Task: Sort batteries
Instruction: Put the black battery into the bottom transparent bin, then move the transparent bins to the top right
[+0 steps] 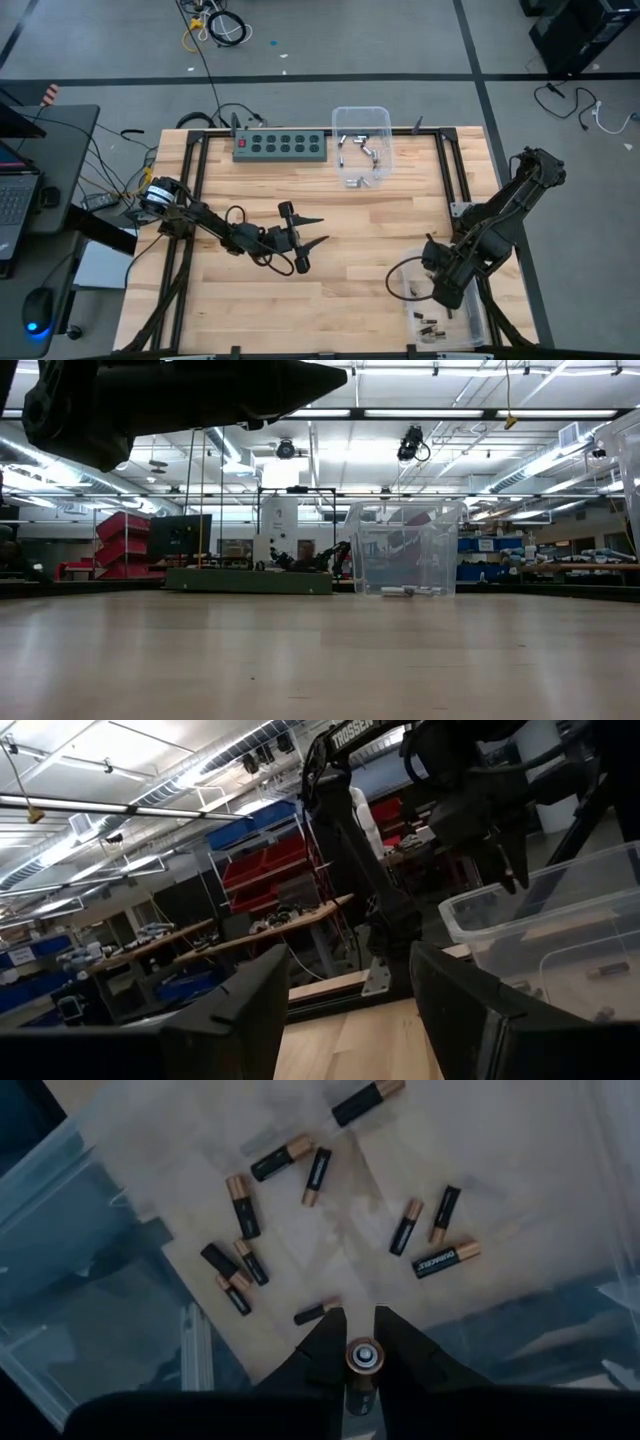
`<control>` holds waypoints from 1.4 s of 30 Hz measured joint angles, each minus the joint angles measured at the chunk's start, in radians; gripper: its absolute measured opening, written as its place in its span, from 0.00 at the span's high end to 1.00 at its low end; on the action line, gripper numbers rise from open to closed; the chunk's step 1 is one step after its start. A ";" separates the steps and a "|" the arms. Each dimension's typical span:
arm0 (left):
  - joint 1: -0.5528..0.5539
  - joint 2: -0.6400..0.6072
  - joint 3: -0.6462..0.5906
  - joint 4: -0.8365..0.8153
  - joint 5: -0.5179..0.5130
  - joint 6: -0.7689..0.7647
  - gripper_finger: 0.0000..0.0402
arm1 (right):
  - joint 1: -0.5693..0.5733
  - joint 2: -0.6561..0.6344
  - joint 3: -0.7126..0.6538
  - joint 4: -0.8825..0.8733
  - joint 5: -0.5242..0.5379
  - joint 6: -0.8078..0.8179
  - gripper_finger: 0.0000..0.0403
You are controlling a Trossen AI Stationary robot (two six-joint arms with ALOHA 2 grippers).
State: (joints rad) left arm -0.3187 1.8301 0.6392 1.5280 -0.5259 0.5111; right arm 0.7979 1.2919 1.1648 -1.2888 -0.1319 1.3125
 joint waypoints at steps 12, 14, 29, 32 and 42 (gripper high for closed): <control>0.000 0.000 0.000 -0.003 0.000 -0.004 0.48 | 0.000 0.000 0.000 -0.008 0.036 0.002 0.90; 0.000 0.000 0.000 -0.004 0.000 -0.004 0.48 | -0.001 0.000 0.000 -0.013 0.043 0.007 0.90; 0.000 0.000 0.000 -0.023 0.001 -0.018 0.48 | -0.003 -0.001 0.000 -0.018 0.056 0.026 0.77; -0.002 0.000 0.000 -0.041 0.001 -0.018 0.48 | -0.003 -0.001 0.000 -0.051 -0.016 0.091 0.76; -0.024 0.001 0.000 -0.030 -0.030 0.010 0.48 | 0.044 -0.024 0.037 -0.110 -0.142 0.258 0.79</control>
State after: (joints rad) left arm -0.3424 1.8313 0.6392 1.4976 -0.5558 0.5210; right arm 0.8422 1.2682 1.2017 -1.3989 -0.2743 1.5701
